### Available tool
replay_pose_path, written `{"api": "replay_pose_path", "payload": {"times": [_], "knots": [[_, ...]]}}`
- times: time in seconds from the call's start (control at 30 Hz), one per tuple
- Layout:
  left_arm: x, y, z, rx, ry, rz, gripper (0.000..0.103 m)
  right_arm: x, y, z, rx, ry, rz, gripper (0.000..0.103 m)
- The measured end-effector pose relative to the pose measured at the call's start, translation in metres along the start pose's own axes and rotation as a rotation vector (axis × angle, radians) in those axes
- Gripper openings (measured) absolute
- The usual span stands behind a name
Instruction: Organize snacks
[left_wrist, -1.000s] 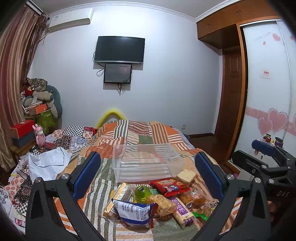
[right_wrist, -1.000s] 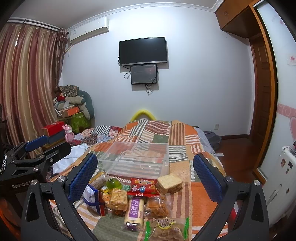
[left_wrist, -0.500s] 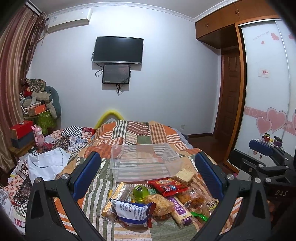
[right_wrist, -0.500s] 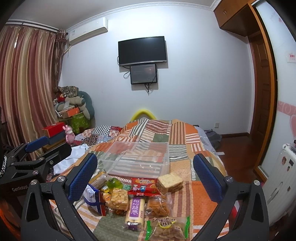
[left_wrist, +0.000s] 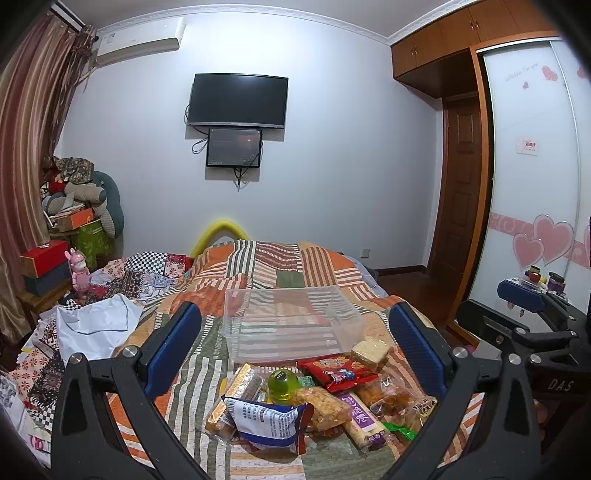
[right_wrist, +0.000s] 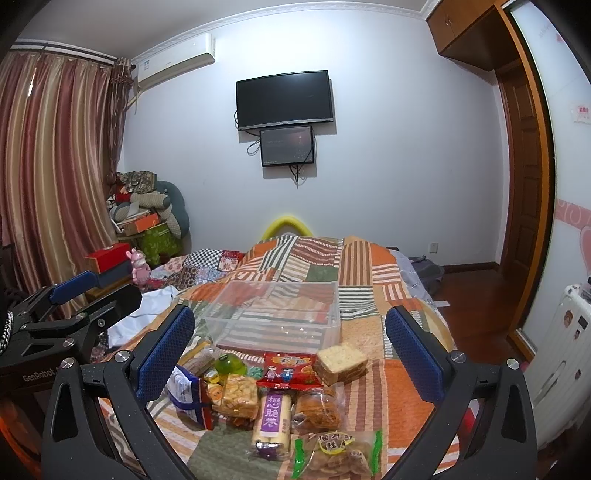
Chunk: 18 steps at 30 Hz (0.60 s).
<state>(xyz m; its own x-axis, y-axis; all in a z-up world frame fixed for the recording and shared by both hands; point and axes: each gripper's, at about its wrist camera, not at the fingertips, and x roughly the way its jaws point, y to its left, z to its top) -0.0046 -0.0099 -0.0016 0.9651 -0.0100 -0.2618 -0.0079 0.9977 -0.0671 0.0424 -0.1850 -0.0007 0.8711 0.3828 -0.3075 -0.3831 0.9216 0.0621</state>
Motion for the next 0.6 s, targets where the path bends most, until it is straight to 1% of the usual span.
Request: {"api": "replay_pose_path", "payload": {"times": [0.6], "knots": [[-0.0084,0.0059,-0.0007,-0.006,-0.007,0.005,0.103,0.0014,0.0036,0.0001,0.005,0.015,0.004,0.103]]}}
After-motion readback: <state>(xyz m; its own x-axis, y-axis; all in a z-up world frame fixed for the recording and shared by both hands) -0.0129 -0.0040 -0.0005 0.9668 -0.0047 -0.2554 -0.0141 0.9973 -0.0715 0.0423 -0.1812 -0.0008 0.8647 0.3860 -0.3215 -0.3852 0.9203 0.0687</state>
